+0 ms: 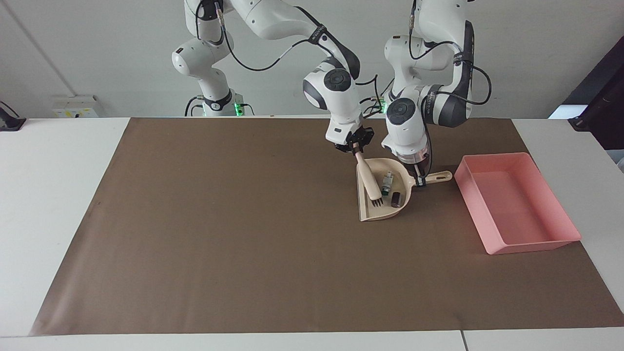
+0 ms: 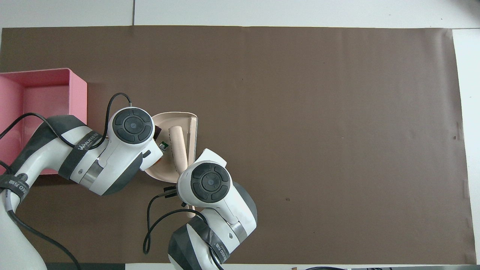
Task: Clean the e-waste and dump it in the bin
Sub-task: 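Sweep the green component into the dustpan with the brush in the right gripper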
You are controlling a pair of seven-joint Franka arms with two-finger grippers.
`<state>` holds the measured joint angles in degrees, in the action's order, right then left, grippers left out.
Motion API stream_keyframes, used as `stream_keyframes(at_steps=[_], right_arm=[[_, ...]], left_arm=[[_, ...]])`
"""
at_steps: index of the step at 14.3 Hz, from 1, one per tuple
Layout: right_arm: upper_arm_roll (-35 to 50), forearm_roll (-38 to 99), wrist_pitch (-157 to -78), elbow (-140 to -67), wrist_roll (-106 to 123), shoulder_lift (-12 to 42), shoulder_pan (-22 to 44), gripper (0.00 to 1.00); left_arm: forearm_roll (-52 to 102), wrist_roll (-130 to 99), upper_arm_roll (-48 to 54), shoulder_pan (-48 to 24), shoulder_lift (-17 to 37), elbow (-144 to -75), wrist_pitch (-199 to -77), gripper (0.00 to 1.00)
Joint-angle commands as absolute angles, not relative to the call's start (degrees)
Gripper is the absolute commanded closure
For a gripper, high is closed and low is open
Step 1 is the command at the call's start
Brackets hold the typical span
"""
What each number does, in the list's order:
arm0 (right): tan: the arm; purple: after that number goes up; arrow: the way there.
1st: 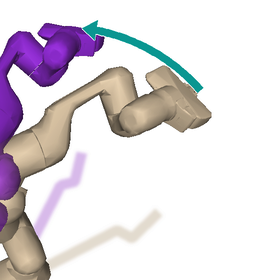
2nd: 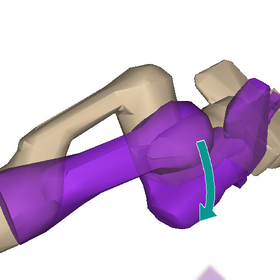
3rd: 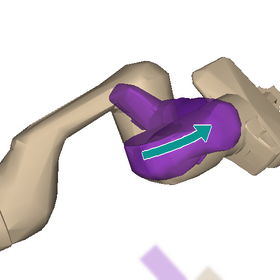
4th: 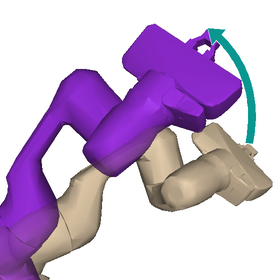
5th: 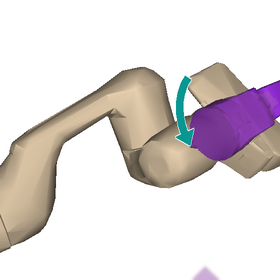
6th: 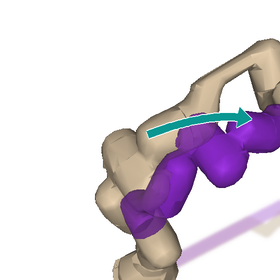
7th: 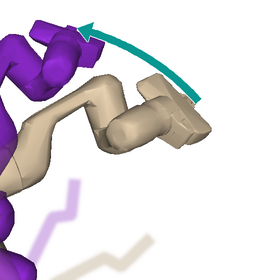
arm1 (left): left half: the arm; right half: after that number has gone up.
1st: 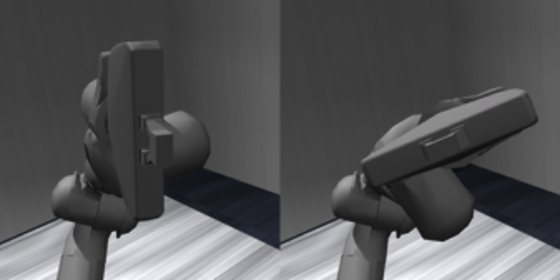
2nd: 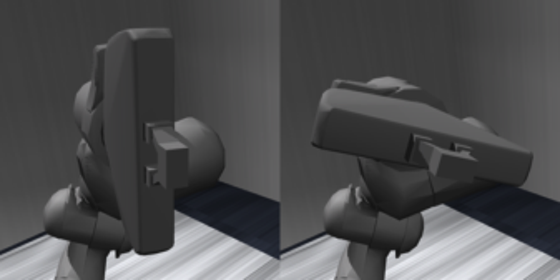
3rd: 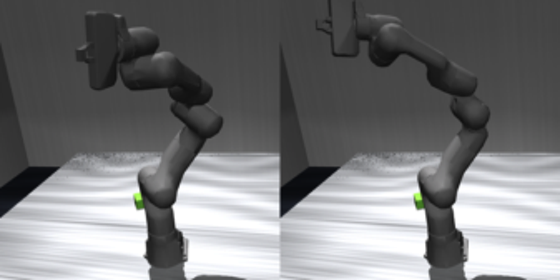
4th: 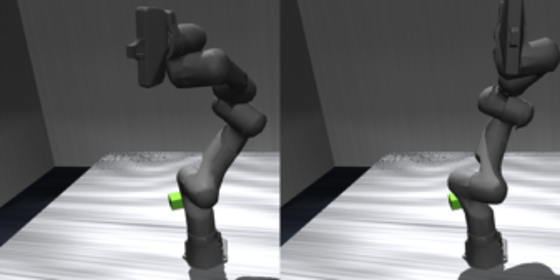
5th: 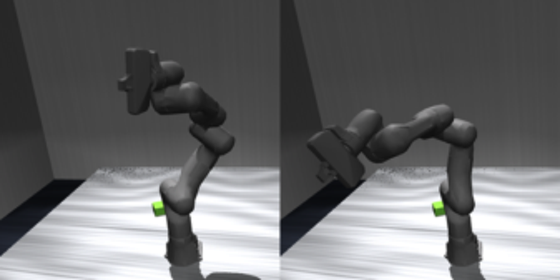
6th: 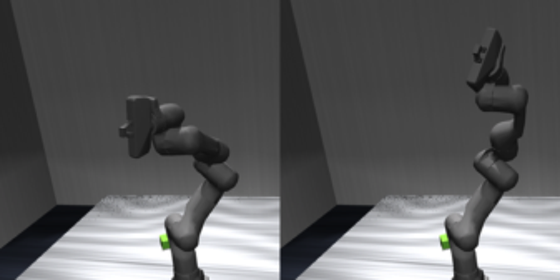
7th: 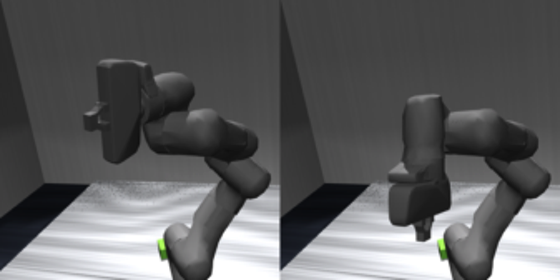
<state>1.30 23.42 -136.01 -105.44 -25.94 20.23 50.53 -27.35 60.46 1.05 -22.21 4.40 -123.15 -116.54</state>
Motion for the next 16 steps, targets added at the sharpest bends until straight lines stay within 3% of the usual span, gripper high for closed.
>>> stream_keyframes(at_steps=[1, 8, 13, 16], right_arm=[[1.6, 26.9, -136.8, -102.4, -24.6, 21.2, 50.5, 1.00], [1.5, 26.3, -133.6, -102.5, -24.9, 20.0, 50.4, 1.00], [0.8, 19.2, -122.6, -103.4, -30.0, 10.3, 49.7, 1.00], [0.8, 17.3, -113.4, -103.9, -30.4, 3.8, 45.4, 1.00]], left_arm=[[-28.4, 59.2, 0.9, -22.9, 4.0, -124.3, -117.5, 1.00], [-25.9, 59.1, 1.1, -16.5, 2.1, -131.7, -133.6, 1.00], [-24.5, 59.1, 1.1, -16.8, 2.2, -131.5, -133.5, 1.00], [-22.5, 63.3, 1.1, -16.5, 0.1, -131.1, -132.1, 1.00]])
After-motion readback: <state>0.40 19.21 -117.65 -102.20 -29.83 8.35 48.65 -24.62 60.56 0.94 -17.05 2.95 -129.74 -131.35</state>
